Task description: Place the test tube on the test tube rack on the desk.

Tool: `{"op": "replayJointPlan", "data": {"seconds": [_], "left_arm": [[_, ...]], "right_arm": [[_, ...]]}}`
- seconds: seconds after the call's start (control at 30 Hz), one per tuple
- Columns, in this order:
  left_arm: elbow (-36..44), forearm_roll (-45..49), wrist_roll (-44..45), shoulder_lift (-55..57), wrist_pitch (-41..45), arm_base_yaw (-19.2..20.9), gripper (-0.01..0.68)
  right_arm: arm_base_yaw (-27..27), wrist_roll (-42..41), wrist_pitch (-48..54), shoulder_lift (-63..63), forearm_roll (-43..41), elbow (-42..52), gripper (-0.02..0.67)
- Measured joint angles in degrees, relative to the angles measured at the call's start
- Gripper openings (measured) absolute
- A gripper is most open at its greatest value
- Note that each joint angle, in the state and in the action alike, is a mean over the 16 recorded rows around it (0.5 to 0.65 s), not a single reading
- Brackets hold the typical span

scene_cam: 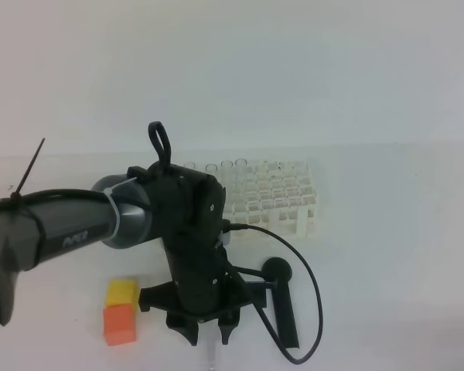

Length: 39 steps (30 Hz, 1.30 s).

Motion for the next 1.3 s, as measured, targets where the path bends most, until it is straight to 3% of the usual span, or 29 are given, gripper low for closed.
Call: {"op": "replayJointPlan", "data": {"seconds": [0.5, 1.03, 1.3], "left_arm": [[-0.4, -1.7, 0.8, 2.5, 0.6, 0.0, 0.313], [-0.8, -1.9, 5.4, 3.1, 2.6, 0.0, 0.129], [-0.7, 0.9, 9.6, -3.0, 1.7, 0.0, 0.112]], "right_arm": [[0.0, 0.0, 0.0, 0.0, 0.0, 0.0, -0.001], [0.0, 0.0, 0.0, 0.0, 0.0, 0.0, -0.001], [0.0, 0.0, 0.0, 0.0, 0.0, 0.0, -0.001]]}}
